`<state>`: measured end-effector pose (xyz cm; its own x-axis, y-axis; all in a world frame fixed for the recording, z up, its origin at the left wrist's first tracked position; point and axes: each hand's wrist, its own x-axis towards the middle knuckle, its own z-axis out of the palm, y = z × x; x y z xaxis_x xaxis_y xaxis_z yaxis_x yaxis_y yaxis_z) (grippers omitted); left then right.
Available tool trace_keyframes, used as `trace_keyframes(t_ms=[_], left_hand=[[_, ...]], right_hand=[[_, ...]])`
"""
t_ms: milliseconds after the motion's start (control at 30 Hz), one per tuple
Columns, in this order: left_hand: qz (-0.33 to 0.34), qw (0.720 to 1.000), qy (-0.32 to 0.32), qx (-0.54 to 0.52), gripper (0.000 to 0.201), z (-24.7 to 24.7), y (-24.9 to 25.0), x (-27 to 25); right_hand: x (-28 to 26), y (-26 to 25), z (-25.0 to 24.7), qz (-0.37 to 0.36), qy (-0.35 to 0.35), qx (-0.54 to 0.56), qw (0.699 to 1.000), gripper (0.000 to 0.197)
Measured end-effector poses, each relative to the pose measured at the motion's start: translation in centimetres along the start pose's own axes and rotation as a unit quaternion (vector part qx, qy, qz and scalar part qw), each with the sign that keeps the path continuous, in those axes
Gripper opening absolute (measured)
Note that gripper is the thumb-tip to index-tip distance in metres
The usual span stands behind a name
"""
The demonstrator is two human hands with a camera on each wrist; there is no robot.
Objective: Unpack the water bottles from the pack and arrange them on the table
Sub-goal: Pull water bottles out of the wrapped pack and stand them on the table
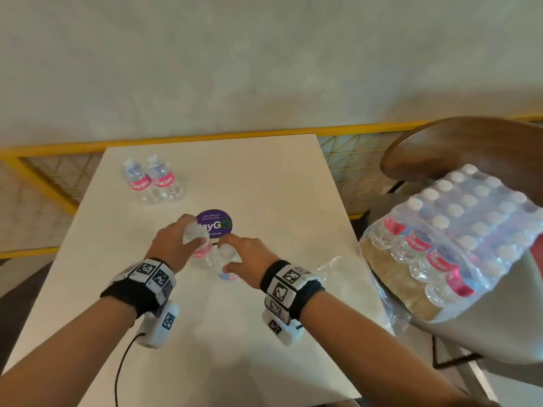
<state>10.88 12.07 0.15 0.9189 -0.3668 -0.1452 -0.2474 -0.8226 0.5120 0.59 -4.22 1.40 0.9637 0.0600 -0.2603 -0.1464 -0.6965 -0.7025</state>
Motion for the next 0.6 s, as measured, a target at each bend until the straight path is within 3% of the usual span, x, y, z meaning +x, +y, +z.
trace_keyframes(t_ms=[100, 200, 300, 367, 433, 500, 600], left_hand=[[-0.016, 1.000, -0.006, 0.018, 0.044, -0.5, -1.1, -0.3], [-0.041, 0.998, -0.026, 0.028, 0.038, -0.7, -0.6, -0.7], [-0.025, 0.999, 0.007, 0.037, 0.065, -0.7, 1.2, -1.6], [0.062, 0.993, 0.084, 0.059, 0.072, -0.5, 3.5, -2.8], [0.174, 0.975, 0.123, 0.058, 0.058, -0.3, 7.4, -4.5], [0.273, 0.953, 0.116, 0.059, 0.044, 0.5, 11.7, -6.1], [0.408, 0.906, 0.092, 0.058, 0.025, 2.8, 17.3, -7.9]], right_hand=[[1.5, -2.3, 2.4, -0.025, -0.045, -0.036, 0.998, 0.054], [1.6, -3.0, 3.1, -0.029, -0.044, -0.050, 0.997, 0.057], [-0.2, -1.7, 2.0, 0.000, -0.013, -0.018, 1.000, 0.066], [-2.2, 0.5, -0.2, 0.050, 0.033, 0.011, 0.998, 0.065], [-4.9, 4.2, -3.1, 0.118, 0.113, 0.033, 0.986, 0.052], [-8.1, 8.4, -5.9, 0.206, 0.192, 0.041, 0.959, 0.042], [-12.6, 13.9, -9.1, 0.319, 0.224, -0.004, 0.921, 0.043]])
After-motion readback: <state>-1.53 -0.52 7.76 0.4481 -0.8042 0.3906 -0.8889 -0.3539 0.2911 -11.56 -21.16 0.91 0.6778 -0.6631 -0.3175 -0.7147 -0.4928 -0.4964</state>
